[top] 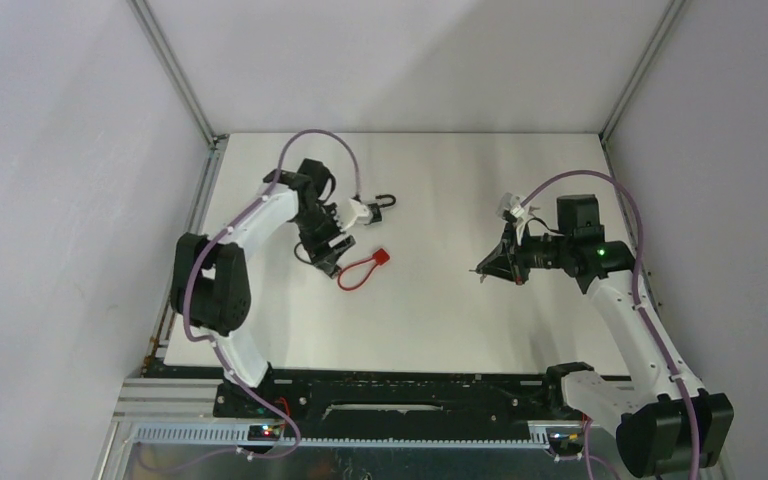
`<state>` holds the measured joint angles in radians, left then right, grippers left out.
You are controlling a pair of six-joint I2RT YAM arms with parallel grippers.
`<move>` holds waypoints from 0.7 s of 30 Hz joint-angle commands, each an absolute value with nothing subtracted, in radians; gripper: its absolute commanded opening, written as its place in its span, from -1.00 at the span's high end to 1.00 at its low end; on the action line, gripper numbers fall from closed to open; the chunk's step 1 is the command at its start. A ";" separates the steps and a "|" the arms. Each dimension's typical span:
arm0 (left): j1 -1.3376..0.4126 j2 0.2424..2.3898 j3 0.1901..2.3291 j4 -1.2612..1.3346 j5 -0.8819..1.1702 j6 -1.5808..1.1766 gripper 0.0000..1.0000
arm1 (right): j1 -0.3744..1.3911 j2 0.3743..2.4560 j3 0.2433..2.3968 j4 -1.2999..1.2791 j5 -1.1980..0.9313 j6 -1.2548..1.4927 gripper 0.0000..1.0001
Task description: Unlock with the key
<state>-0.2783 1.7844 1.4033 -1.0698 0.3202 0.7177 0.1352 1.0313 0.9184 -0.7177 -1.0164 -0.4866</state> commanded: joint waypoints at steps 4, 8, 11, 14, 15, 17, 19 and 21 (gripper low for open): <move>-0.393 1.731 1.337 -1.041 0.226 1.194 -0.55 | 0.121 1.046 0.916 -0.697 -1.007 -0.506 1.00; -0.423 1.730 1.284 -1.009 0.161 1.298 -0.51 | 0.097 1.045 0.916 -0.706 -0.996 -0.517 1.00; -0.430 1.727 1.252 -0.981 0.132 1.376 -0.49 | 0.066 1.039 0.907 -0.704 -0.998 -0.523 1.00; -0.429 1.735 1.238 -0.965 0.123 1.456 -0.48 | 0.015 1.037 0.906 -0.718 -1.018 -0.536 1.00; -0.429 1.739 1.234 -0.958 0.122 1.481 -0.48 | 0.005 1.037 0.906 -0.721 -1.026 -0.537 1.00; -0.429 1.754 1.235 -0.947 0.125 1.524 -0.48 | -0.046 1.037 0.907 -0.725 -1.031 -0.541 1.00; -0.428 1.775 1.248 -0.945 0.127 1.559 -0.48 | -0.079 1.038 0.905 -0.727 -1.039 -0.544 1.00; -0.428 1.796 1.258 -0.940 0.128 1.592 -0.47 | -0.107 1.037 0.902 -0.727 -1.050 -0.543 1.00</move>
